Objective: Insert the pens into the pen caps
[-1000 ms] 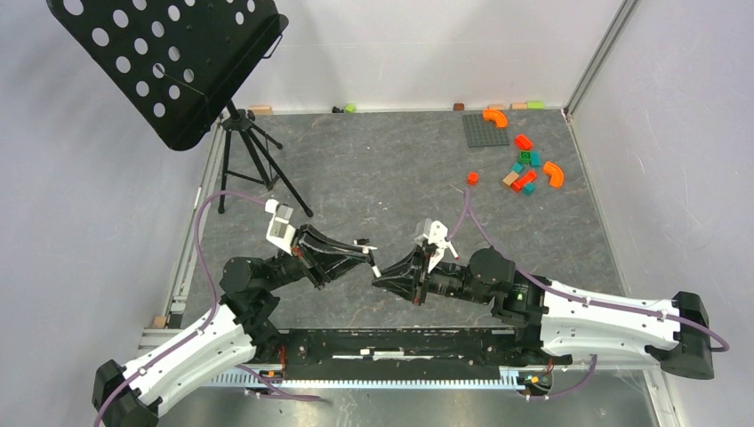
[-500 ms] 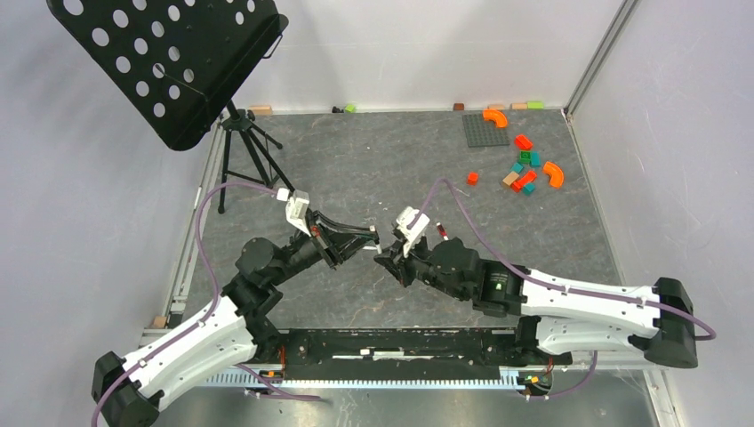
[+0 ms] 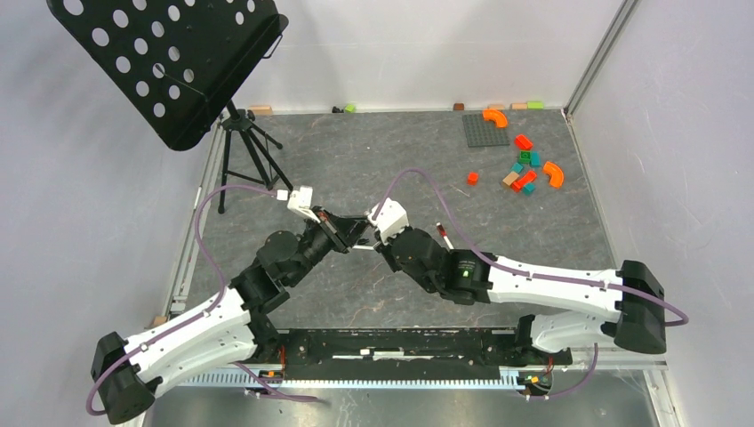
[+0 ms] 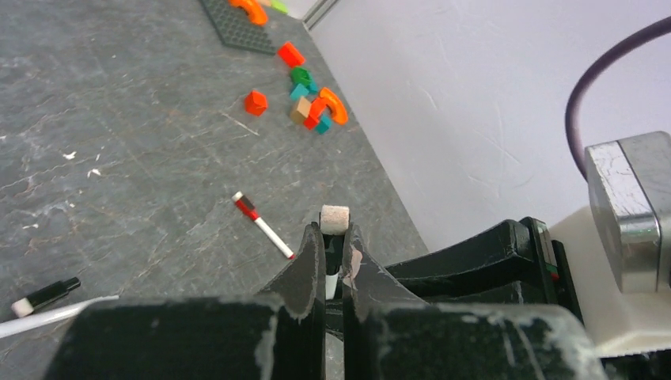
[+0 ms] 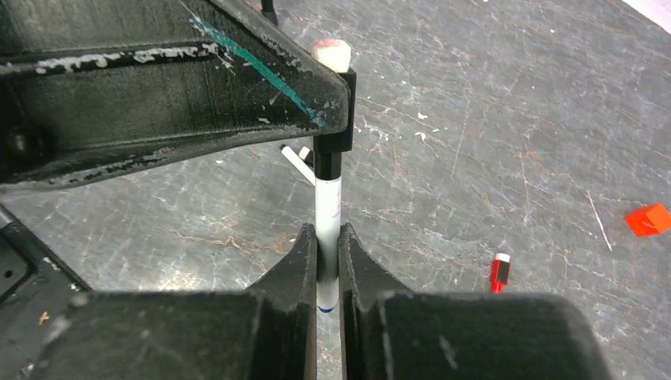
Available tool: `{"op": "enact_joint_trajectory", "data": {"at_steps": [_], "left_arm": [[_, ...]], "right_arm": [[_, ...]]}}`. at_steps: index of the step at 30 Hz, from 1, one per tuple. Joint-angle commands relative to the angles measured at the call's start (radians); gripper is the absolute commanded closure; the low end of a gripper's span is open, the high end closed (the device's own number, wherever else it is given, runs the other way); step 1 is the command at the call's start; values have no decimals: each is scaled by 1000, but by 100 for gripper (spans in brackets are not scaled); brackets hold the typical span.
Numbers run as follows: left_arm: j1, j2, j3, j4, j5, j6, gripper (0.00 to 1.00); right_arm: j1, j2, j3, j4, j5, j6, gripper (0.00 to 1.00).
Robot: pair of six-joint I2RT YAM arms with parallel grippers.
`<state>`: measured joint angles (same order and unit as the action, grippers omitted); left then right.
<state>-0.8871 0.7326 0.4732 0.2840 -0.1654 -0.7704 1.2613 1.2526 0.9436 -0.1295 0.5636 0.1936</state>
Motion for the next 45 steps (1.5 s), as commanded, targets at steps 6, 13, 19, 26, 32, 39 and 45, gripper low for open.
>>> {"op": "enact_joint_trajectory", "data": {"at_steps": [6, 13, 19, 26, 32, 39, 45], "left_arm": [[-39, -33, -9, -242, 50, -4, 92], [-39, -179, 18, -272, 48, 94, 60], [-39, -306, 11, -233, 158, 199, 18], [-39, -449, -62, -94, 367, 283, 8], [-39, -442, -76, 13, 561, 302, 18], [-38, -397, -76, 70, 637, 292, 33], [-39, -368, -77, 84, 661, 284, 59]], "right_arm": [[-11, -43, 68, 278, -17, -12, 100], [-11, -136, -116, 350, -175, 36, 100], [-11, -226, -237, 376, -308, 57, 100], [-11, -301, -283, 388, -601, 48, 100], [-11, -294, -263, 394, -820, 44, 100], [-11, -275, -252, 412, -880, 49, 100], [-11, -272, -241, 410, -885, 49, 100]]}}
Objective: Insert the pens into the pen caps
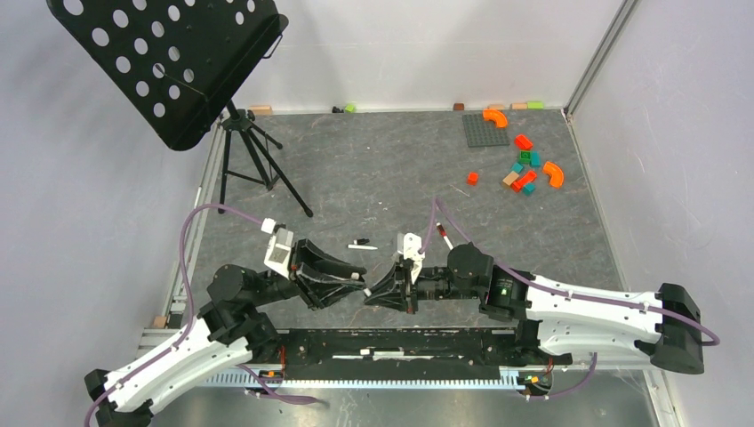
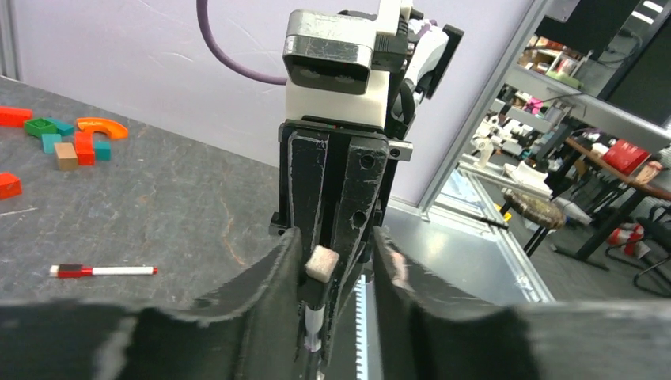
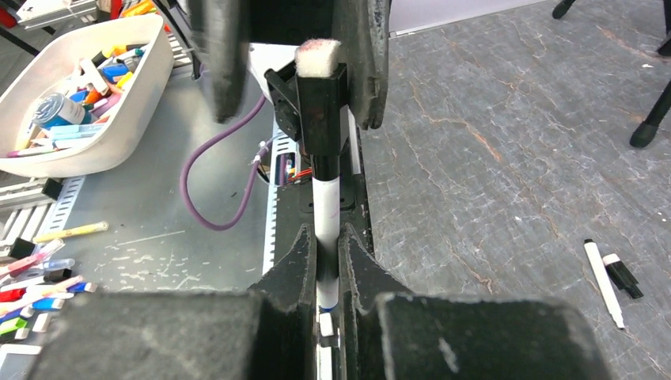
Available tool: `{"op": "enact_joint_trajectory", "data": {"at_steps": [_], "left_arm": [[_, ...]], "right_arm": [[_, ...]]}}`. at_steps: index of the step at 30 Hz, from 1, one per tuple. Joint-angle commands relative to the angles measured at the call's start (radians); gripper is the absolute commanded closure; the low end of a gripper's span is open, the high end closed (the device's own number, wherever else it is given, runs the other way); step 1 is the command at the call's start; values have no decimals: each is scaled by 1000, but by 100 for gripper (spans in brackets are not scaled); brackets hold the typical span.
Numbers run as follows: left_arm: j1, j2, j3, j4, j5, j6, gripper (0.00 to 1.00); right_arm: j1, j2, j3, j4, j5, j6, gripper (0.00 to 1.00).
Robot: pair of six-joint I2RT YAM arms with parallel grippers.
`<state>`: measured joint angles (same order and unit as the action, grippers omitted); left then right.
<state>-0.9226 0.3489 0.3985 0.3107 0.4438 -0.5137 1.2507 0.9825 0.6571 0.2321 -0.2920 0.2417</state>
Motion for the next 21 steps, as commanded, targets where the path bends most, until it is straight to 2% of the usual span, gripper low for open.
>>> {"op": "enact_joint_trajectory", "data": {"at_steps": [1, 9, 11, 14, 16, 18, 20, 21], "left_arm": [[-4, 17, -4, 57, 52, 27, 63], [-4, 27, -20, 62, 49, 17, 63], [-3, 31, -18, 61, 45, 12, 71], [-4, 46, -15, 56, 17, 3, 95], [-3, 54, -15, 55, 9, 1, 98], [-4, 59, -12, 59, 14, 1, 90], [-4, 57, -12, 59, 17, 5, 59], [-4, 52, -13, 58, 18, 7, 40]], "right_arm": [[0, -2, 47, 49, -30, 0, 100], [0, -7, 77, 41, -19, -7, 100], [0, -5, 81, 41, -19, -7, 100], [-1, -1, 92, 30, -16, -5, 100], [0, 1, 101, 17, -11, -6, 100], [0, 2, 105, 5, -5, -11, 100], [-1, -3, 105, -3, -1, -12, 100], [0, -5, 104, -4, 0, -13, 100]]}}
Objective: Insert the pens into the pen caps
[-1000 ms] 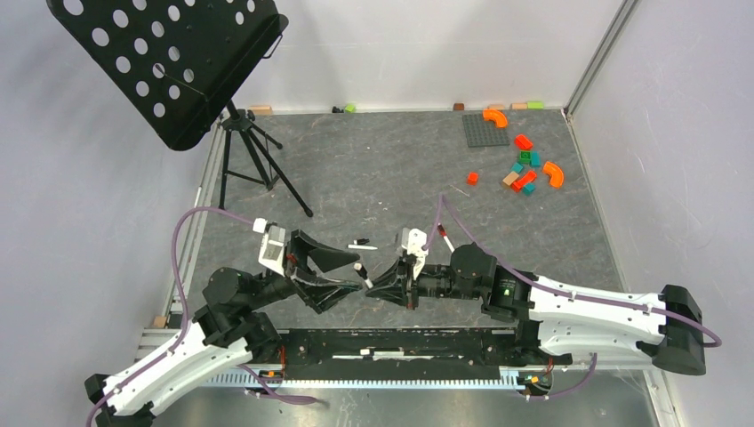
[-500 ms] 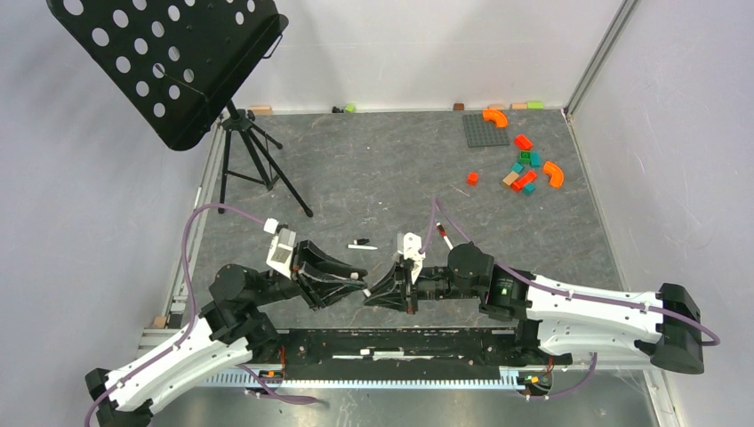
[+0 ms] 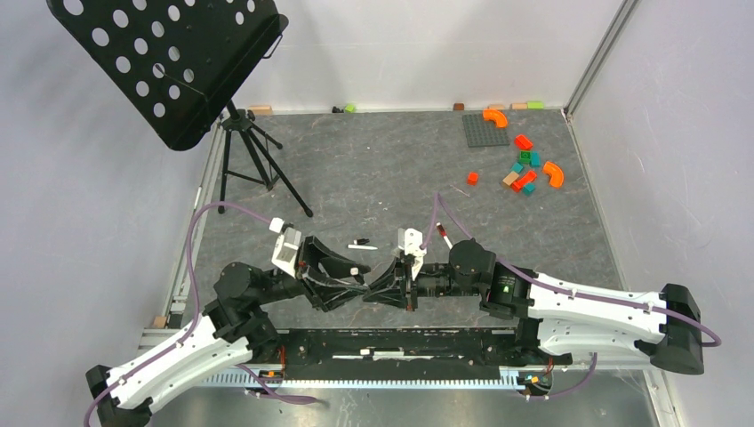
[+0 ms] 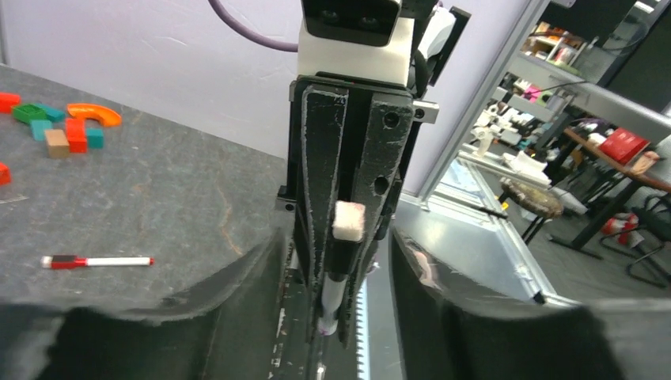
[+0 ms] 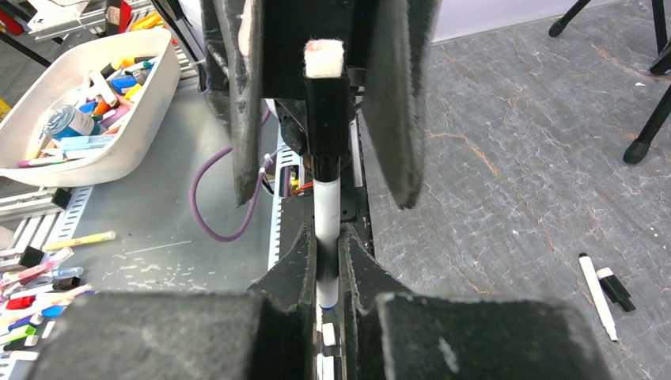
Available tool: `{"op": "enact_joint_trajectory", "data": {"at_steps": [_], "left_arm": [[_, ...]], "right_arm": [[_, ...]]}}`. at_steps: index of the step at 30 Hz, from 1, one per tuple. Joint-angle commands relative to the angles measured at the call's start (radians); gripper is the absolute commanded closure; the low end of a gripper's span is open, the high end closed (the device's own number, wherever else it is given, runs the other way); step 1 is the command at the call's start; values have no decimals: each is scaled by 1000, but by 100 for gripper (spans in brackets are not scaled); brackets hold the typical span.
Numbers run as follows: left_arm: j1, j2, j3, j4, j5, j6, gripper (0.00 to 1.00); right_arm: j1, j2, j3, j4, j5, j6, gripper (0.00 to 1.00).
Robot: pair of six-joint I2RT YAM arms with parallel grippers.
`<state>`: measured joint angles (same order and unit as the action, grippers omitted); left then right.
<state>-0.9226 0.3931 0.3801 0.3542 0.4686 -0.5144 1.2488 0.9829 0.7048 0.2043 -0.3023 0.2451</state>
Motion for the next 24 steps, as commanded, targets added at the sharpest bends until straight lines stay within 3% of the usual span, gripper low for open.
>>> {"op": "enact_joint_trajectory", "data": {"at_steps": [1, 3, 6, 17, 21, 24], "left_arm": [[-3, 3, 4, 15, -7, 10, 30], [-4, -13, 0, 15, -10, 15, 20], [-4, -42, -1, 15, -34, 14, 19], [-4, -33, 25, 11, -82, 25, 40], [-4, -3, 25, 33, -67, 18, 60], [-4, 9, 26, 33, -69, 16, 90]], "right_arm": [[1, -7, 56, 24, 13, -16, 100], [1, -8, 53, 24, 13, -15, 100], [1, -10, 45, 24, 16, -15, 100], [1, -4, 27, 34, 14, -4, 100], [1, 4, 31, 33, 14, -3, 100], [1, 4, 36, 34, 15, 1, 100]]}}
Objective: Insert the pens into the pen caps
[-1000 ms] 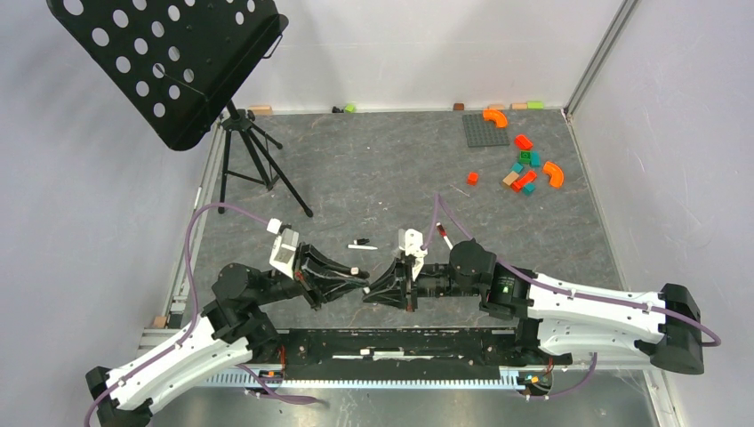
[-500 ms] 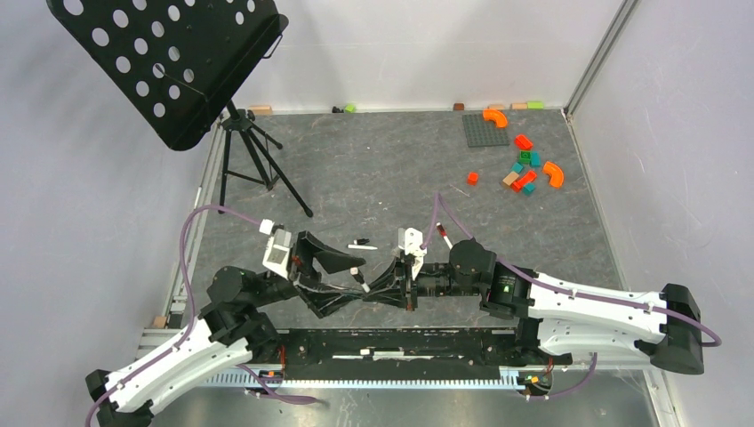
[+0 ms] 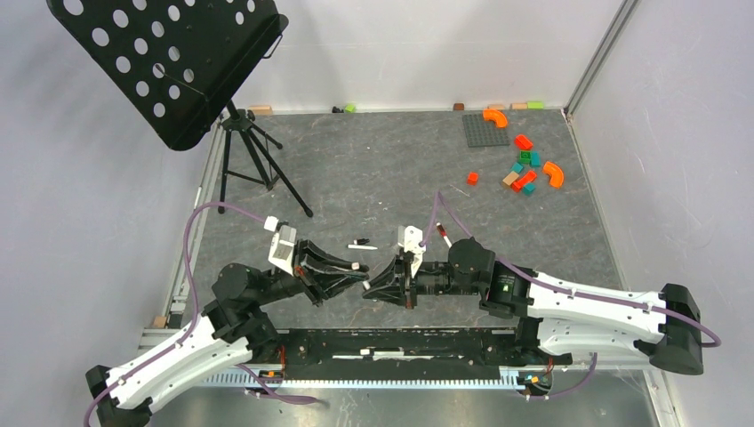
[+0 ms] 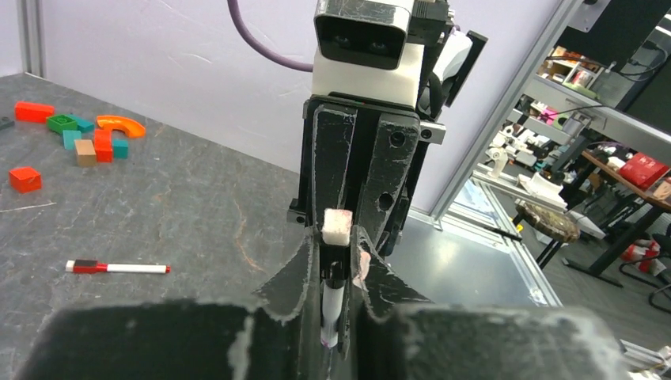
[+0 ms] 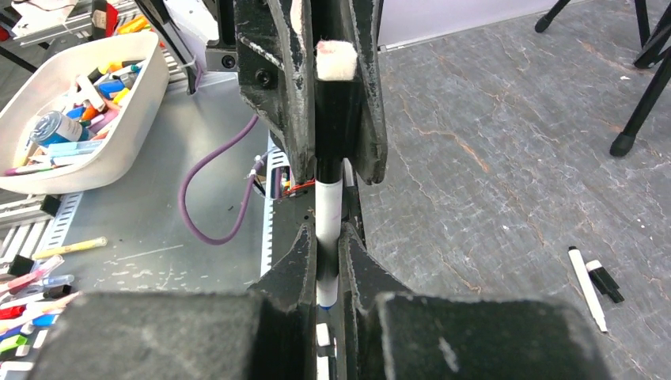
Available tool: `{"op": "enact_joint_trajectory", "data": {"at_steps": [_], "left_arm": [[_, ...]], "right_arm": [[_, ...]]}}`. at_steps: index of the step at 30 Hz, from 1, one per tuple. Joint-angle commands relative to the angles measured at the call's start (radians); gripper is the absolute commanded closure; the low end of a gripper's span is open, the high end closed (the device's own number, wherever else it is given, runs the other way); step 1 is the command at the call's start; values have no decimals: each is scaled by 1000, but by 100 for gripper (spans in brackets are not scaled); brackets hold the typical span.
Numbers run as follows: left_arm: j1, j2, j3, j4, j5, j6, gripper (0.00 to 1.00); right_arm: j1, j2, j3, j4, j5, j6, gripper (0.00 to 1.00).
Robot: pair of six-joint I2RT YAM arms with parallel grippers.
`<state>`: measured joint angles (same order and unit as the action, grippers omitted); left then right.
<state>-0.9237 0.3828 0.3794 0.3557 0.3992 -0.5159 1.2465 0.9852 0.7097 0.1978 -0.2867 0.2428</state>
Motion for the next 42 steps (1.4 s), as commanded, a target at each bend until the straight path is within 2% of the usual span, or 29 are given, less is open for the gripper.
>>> {"op": "enact_joint_trajectory", "data": {"at_steps": [1, 6, 15, 21, 29, 36, 42], "left_arm": [[-2, 21, 25, 24, -6, 18, 97], [-2, 12, 10, -3, -41, 9, 98], [-3, 58, -9, -137, -245, -41, 98], [-20, 156, -63, -79, -351, -175, 98], [-103, 265, -97, 20, -514, -311, 98], [-195, 381, -97, 69, -607, -288, 98], [-225, 458, -49, 7, -724, -389, 98]], "right_arm": [[4, 1, 31, 40, 4, 3, 100], [4, -13, 52, 20, 64, -4, 100], [4, -35, 187, -44, 454, -75, 100], [4, 20, 275, -13, 606, -179, 100], [4, 138, 367, 36, 683, -234, 100], [4, 162, 452, 44, 695, -276, 100], [8, 225, 529, 19, 705, -296, 100]]}}
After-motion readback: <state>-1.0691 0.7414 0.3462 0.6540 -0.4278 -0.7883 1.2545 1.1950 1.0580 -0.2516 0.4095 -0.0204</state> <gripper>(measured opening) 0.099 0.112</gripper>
